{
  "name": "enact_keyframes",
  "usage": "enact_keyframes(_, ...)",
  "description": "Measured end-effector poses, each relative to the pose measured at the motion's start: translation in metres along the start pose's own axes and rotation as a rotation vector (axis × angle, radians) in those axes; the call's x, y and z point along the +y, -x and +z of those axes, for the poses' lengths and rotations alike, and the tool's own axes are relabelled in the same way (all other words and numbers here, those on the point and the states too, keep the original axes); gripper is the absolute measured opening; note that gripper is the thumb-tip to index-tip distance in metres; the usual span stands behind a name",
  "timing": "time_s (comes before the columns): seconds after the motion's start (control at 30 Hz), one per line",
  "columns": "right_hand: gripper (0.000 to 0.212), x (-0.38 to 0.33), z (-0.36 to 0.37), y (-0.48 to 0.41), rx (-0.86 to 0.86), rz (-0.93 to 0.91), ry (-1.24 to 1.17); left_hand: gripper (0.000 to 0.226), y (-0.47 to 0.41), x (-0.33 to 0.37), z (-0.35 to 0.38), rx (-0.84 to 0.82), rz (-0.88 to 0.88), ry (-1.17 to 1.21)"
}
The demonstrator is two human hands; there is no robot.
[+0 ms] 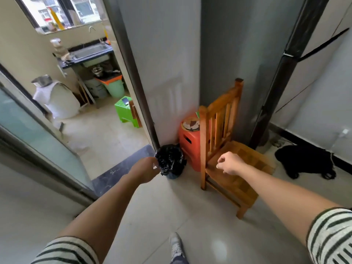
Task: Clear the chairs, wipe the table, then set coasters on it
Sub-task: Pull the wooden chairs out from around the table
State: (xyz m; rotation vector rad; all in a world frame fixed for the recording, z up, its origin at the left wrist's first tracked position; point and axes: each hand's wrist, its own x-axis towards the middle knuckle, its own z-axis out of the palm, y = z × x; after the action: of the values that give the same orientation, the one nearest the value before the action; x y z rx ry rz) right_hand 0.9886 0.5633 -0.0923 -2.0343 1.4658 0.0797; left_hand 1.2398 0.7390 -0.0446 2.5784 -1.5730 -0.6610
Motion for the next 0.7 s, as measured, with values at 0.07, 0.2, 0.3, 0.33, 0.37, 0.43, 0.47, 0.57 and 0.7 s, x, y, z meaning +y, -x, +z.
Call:
enact_keyframes(0.07,0.019,-0.015,-0.012,-0.032,0.019,0.054,-0.053,0.025,-0.044,-0.006,-0.027,-0.024,0.025,-0.021)
enact_keyframes(0.2,0.029,-0.044,-0.041,-0.088,0.125,0.121,-0.186,0.027,-0.135,-0.009,-0.079,0.006,0.051,-0.007)
enact_keyframes(0.3,0.032,-0.057,-0.061,-0.121,0.157,0.148,-0.26,0.025,-0.195,0.003,-0.103,-0.02,0.081,0.056)
enact_keyframes(0.33,0.032,-0.059,-0.067,-0.133,0.173,0.155,-0.282,0.027,-0.212,0.008,-0.106,-0.033,0.091,0.068)
enact_keyframes(0.37,0.031,-0.061,-0.077,-0.153,0.191,0.172,-0.32,0.029,-0.239,0.019,-0.114,-0.053,0.096,0.074)
enact_keyframes(0.43,0.032,-0.064,-0.091,-0.179,0.234,0.189,-0.401,0.031,-0.272,0.033,-0.122,-0.065,0.101,0.092)
enact_keyframes(0.47,0.034,-0.065,-0.096,-0.194,0.249,0.202,-0.442,0.031,-0.291,0.04,-0.124,-0.063,0.108,0.097)
enact_keyframes(0.57,0.054,-0.066,-0.109,-0.236,0.205,0.252,-0.579,0.028,-0.348,0.062,-0.132,-0.076,0.105,0.132)
enact_keyframes(0.7,0.088,-0.072,-0.104,-0.268,0.06,0.288,-0.686,0.028,-0.403,0.091,-0.141,-0.112,0.158,0.12)
